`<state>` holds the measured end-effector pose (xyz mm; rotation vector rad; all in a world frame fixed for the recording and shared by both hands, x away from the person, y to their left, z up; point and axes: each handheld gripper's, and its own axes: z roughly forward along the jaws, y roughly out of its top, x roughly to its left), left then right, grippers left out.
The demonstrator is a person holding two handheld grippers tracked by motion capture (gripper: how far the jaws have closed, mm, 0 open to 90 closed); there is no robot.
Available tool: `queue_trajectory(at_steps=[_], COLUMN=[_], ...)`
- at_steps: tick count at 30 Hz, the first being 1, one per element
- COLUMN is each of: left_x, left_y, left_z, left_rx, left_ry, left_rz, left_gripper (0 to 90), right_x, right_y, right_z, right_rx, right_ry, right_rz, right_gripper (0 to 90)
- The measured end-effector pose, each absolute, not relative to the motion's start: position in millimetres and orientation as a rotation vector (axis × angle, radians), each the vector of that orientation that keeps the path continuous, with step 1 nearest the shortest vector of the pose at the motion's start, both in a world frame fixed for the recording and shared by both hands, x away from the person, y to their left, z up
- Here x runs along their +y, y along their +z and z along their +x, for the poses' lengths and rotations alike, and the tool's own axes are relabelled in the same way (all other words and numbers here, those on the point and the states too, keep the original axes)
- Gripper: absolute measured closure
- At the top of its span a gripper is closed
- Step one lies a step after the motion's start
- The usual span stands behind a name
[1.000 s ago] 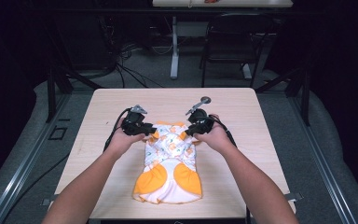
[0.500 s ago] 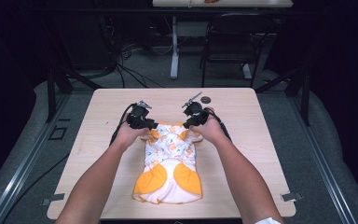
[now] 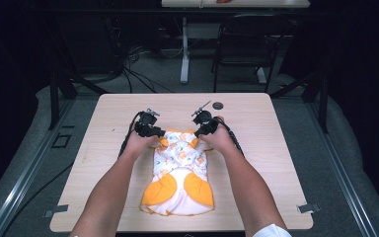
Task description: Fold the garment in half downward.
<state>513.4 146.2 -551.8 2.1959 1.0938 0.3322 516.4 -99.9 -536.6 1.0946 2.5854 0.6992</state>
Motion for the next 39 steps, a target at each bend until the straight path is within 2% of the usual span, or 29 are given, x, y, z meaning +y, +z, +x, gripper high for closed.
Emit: queue_trajectory(at_steps=[12,19,22,30,39], left_x=[150,151,151,145,147], left_y=[-568,-570,-569,-568,-568], left_z=[511,511,510,507,508], left_rx=[1.099,1.115,1.104,1.063,1.089], left_ry=[0.317,0.268,0.269,0.254,0.223], left_rz=[2.2,2.195,2.205,2.248,2.216], left_gripper=[60.8,61.2,61.7,80.8,83.1], right_x=[-98,-102,-99,-95,-93], right_y=[-557,-559,-561,-557,-557], right_z=[516,517,515,512,510], right_rx=[2.598,2.625,2.61,2.679,2.661], right_ry=[0.74,0.761,0.791,0.726,0.725], right_rz=[1.153,1.196,1.208,1.129,1.136], right_gripper=[62.7,62.3,65.0,80.6,84.5])
